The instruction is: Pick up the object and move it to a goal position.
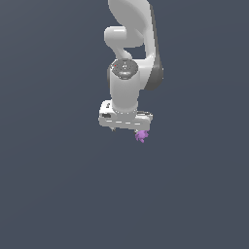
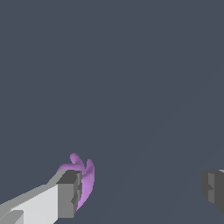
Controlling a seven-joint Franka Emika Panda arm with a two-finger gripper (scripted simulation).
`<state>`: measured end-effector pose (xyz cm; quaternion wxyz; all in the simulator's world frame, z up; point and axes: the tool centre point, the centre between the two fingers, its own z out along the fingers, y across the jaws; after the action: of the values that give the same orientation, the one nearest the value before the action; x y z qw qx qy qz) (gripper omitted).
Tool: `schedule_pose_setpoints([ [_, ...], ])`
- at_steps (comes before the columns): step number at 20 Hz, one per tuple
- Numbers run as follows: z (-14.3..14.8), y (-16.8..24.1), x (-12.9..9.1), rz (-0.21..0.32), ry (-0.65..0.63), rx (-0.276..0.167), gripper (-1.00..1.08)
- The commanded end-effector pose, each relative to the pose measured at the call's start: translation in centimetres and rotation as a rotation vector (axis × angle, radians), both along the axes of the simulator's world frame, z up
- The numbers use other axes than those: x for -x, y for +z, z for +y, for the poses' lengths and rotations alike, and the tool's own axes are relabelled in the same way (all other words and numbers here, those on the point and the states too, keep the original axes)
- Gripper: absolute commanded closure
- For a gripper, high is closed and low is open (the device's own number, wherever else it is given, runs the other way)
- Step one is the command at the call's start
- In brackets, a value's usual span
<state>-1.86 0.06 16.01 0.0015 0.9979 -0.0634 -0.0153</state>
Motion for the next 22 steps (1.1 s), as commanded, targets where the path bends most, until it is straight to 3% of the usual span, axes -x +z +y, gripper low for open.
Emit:
schedule_pose_setpoints([
  [1,0.9,-0.6,0.4,-0.002,-0.036,0.001,-0.92],
  [22,8.3,-5.9,5.8,-0.027,-0.387,0.006,-0.92],
])
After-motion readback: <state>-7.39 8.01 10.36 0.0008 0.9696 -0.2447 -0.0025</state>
